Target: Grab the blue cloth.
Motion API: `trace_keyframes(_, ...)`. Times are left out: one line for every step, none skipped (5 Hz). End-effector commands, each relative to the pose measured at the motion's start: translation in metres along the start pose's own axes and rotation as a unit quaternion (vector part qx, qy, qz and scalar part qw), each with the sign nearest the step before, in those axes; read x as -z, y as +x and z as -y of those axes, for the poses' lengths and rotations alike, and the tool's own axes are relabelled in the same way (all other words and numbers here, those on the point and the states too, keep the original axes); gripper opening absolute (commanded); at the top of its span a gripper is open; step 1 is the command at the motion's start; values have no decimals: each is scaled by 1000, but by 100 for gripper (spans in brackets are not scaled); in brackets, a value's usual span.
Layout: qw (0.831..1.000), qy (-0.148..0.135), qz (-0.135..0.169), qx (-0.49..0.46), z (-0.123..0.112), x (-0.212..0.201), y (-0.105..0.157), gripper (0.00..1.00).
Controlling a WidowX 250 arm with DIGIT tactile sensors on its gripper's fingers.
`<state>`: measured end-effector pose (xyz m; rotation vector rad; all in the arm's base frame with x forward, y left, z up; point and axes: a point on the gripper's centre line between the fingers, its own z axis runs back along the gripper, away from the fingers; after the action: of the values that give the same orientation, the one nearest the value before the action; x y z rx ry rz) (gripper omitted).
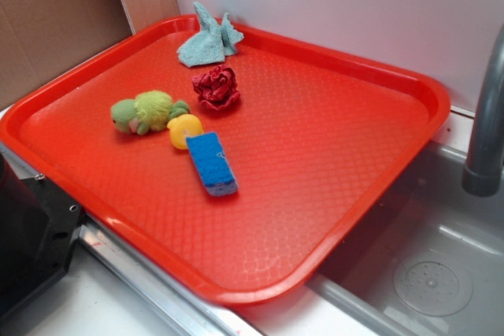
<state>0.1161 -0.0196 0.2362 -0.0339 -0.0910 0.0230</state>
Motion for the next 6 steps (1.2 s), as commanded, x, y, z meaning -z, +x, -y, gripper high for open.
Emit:
trace_keyframes(1000, 0, 0, 0, 0, 0, 0, 100)
trace_keyframes(999, 23, 31, -25, -4, 5, 7, 100)
trace_keyframes(995, 47, 71, -59, -10, 8, 11, 100)
trace_keyframes(991, 63, 83, -89, -19, 17, 17, 100)
trace_keyframes(981, 77, 113, -138, -37, 36, 33, 100)
trace_keyframes(974, 80, 136, -165, -55, 53, 55, 100)
